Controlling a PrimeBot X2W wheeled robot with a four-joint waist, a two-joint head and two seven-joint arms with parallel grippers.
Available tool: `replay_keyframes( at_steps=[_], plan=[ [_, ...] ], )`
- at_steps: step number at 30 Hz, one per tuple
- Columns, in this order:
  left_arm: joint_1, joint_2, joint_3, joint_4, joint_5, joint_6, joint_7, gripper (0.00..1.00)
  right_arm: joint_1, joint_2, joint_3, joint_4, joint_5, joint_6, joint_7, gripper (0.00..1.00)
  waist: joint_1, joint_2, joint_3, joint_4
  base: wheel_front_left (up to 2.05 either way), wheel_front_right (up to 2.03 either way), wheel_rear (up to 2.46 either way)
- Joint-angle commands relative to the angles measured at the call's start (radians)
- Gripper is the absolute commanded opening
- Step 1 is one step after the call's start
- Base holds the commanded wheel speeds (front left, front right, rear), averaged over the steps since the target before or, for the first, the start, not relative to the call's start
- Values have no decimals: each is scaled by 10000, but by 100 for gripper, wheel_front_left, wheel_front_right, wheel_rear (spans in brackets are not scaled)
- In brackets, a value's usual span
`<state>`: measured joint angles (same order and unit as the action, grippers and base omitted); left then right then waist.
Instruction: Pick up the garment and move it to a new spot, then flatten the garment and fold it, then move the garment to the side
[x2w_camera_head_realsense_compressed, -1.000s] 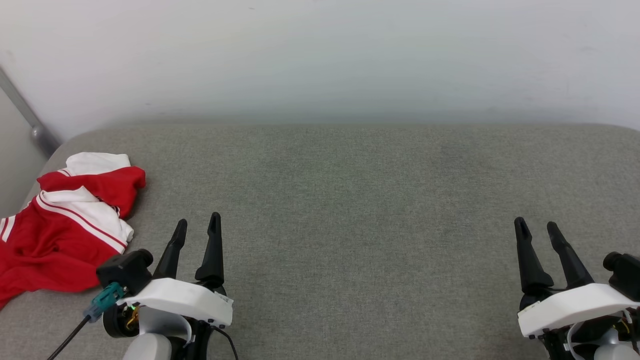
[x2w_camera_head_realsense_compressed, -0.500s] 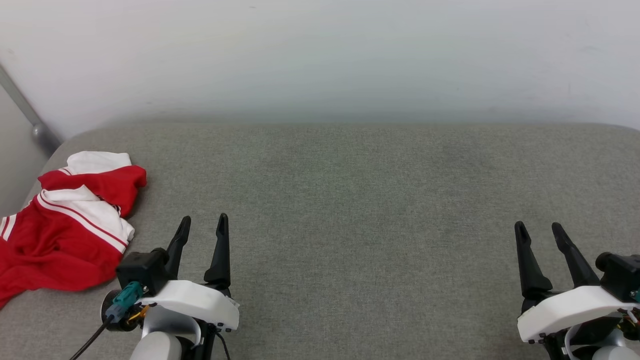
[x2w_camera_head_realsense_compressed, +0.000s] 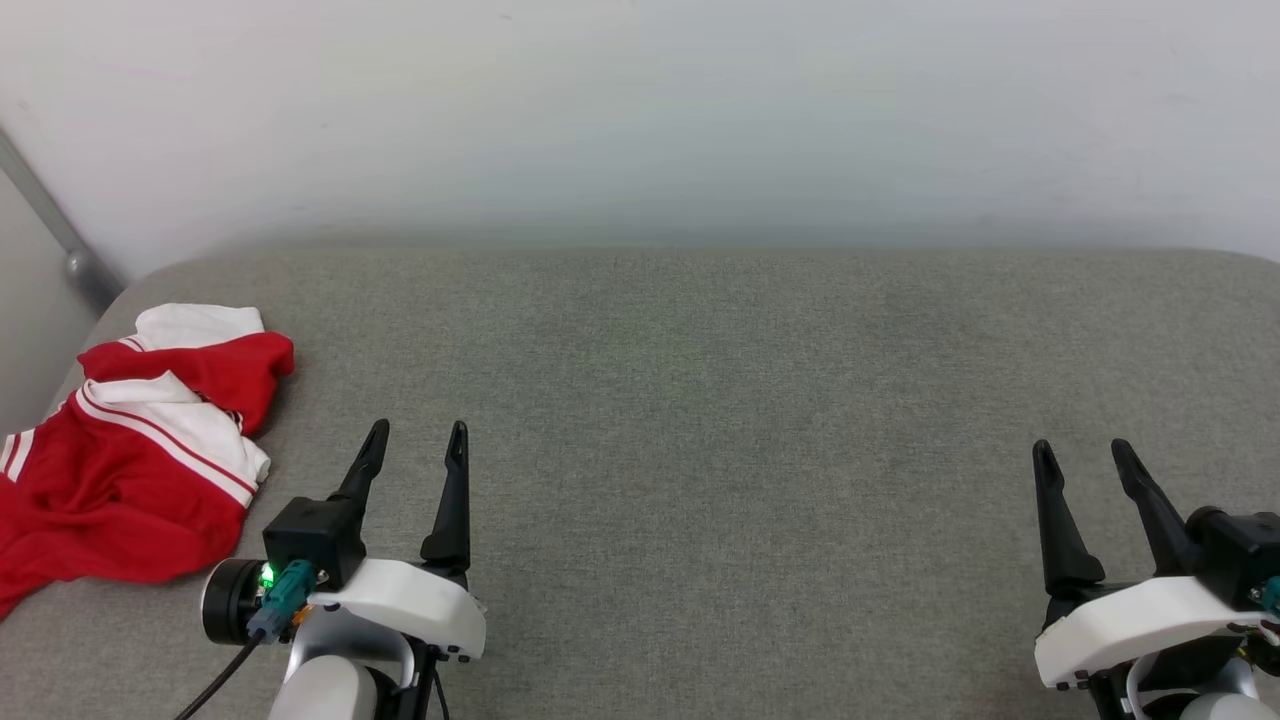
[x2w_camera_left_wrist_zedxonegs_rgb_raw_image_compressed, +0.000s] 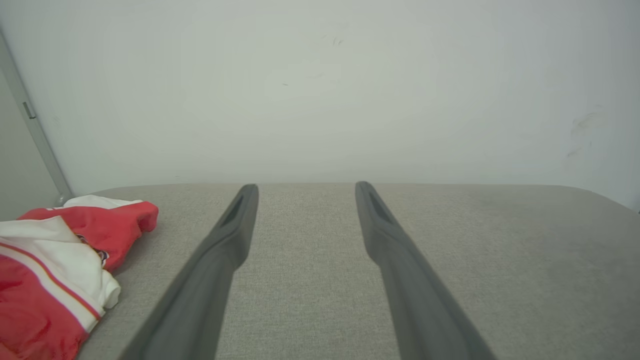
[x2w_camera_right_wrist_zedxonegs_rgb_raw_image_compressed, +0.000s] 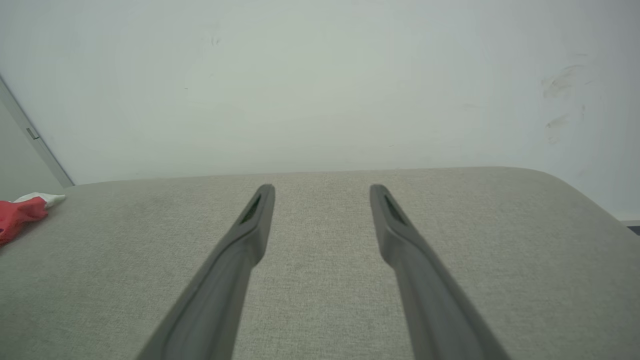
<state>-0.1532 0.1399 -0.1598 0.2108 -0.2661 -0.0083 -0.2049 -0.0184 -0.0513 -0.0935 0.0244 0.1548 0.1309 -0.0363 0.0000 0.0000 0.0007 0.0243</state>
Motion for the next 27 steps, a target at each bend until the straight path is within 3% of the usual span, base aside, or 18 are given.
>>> replay_keyframes(
  at_steps=[1,27],
  plan=[
    [-187,49,-58,-18,255,46,-93,100,67,12,15,-83,-223,-3,-96,100,0,0,-4,0,0,0,0],
    [-326,-36,-107,359,1579,105,-557,100,201,15,-83,63,-1258,-3,-439,100,0,0,12,21,0,0,0]
  ],
)
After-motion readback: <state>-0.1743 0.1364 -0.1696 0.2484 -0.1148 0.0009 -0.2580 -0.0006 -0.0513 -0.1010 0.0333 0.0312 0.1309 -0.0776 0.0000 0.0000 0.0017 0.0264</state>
